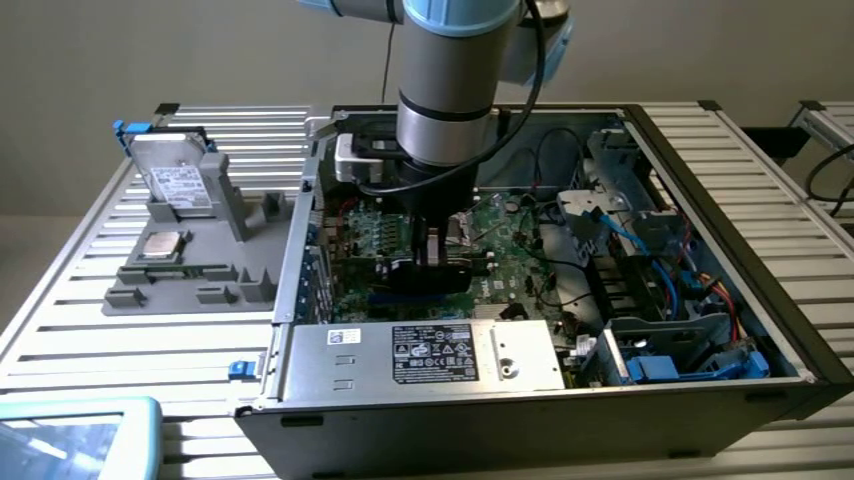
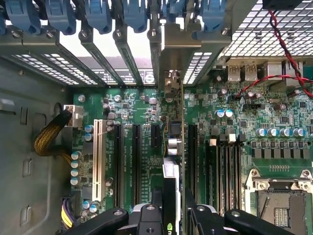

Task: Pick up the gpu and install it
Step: 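Insert the gpu into the slot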

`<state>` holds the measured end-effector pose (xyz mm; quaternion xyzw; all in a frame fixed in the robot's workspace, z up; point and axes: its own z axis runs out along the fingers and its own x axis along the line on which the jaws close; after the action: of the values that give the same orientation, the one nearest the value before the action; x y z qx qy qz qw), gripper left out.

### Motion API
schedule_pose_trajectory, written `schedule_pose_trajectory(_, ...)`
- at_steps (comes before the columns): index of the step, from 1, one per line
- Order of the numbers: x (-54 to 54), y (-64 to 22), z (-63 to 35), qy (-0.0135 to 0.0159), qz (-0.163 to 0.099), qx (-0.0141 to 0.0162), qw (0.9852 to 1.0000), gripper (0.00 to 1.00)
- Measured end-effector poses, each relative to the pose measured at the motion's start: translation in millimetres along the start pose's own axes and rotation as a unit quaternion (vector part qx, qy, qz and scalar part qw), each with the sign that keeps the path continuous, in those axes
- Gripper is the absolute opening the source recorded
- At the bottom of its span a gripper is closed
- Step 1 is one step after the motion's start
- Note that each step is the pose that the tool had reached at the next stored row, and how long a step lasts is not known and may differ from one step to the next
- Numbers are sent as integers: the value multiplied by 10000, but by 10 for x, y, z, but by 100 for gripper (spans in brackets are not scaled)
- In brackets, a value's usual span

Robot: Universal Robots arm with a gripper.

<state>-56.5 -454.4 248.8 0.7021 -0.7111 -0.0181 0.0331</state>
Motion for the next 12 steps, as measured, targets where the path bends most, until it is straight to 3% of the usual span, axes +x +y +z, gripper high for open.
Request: schedule_pose_trajectory(12,-2,16,14,6,0,0,10000,27)
